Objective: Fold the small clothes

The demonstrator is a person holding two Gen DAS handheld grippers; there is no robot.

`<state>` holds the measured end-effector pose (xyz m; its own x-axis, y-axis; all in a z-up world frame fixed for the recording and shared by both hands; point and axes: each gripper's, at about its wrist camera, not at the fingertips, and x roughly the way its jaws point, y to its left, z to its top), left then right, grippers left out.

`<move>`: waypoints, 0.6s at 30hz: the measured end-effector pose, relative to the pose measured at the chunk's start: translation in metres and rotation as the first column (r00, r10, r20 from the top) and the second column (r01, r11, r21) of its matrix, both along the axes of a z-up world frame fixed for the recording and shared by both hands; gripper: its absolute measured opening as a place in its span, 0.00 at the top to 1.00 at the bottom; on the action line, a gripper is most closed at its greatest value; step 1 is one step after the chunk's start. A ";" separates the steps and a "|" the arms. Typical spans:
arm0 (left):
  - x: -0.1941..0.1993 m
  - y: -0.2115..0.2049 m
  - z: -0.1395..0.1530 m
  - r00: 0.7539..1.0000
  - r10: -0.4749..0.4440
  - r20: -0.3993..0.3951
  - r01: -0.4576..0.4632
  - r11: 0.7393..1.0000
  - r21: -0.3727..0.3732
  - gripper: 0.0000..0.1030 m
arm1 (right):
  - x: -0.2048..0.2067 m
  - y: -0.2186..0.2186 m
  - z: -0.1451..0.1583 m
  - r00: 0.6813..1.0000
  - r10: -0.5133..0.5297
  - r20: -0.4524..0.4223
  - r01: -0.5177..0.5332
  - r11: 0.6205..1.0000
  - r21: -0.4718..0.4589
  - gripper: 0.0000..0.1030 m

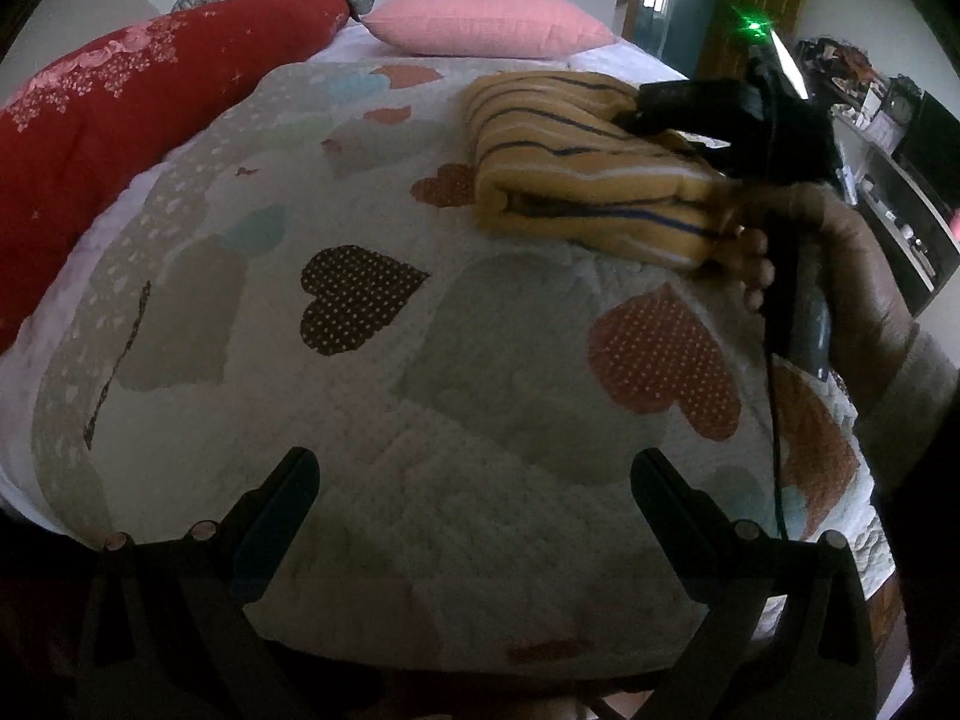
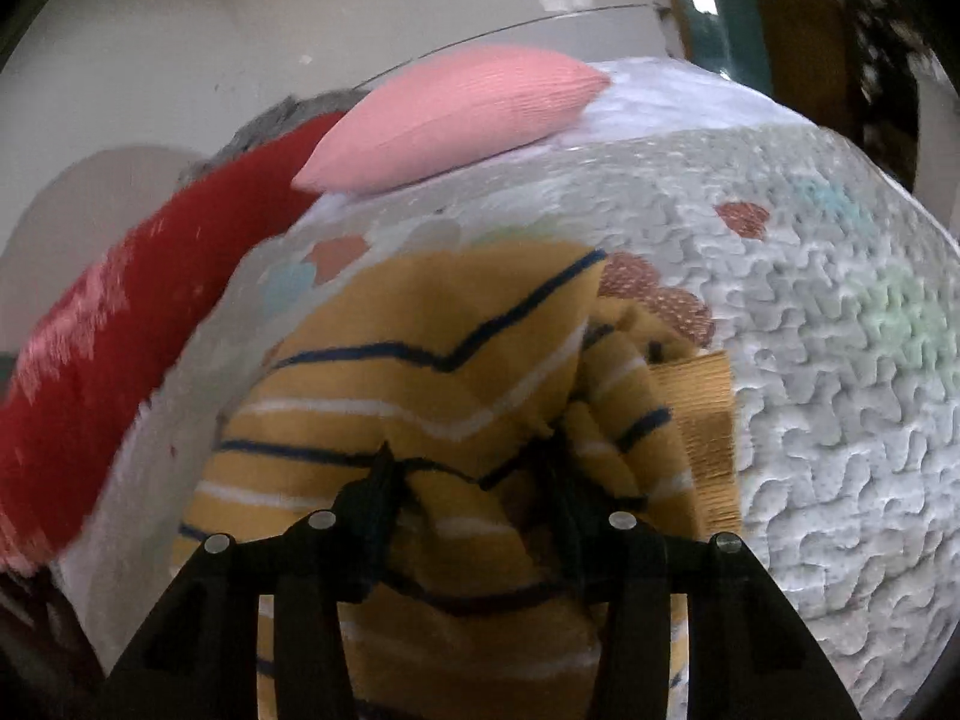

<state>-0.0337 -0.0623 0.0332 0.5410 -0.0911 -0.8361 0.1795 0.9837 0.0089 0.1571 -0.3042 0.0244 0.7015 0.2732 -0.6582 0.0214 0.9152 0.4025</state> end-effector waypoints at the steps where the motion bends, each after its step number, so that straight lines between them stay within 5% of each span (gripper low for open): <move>1: 0.000 -0.001 0.000 1.000 -0.002 0.001 0.002 1.000 -0.005 0.00 | -0.003 -0.003 0.002 1.000 -0.011 0.003 0.011 1.000 0.003 0.53; 7: -0.007 -0.012 0.004 0.999 -0.032 0.017 0.032 0.999 -0.010 0.00 | -0.045 -0.009 0.021 0.994 -0.096 0.048 0.100 0.991 -0.092 0.31; 18: -0.024 -0.028 0.016 0.997 -0.058 0.050 0.058 0.998 -0.004 0.00 | -0.137 -0.027 0.016 0.989 -0.141 0.053 0.145 0.987 -0.066 0.26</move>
<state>-0.0577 -0.0900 0.0489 0.5756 -0.1279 -0.8077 0.2355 0.9718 0.0140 0.0203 -0.3315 0.0409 0.7610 0.1224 -0.6371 0.1364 0.9299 0.3416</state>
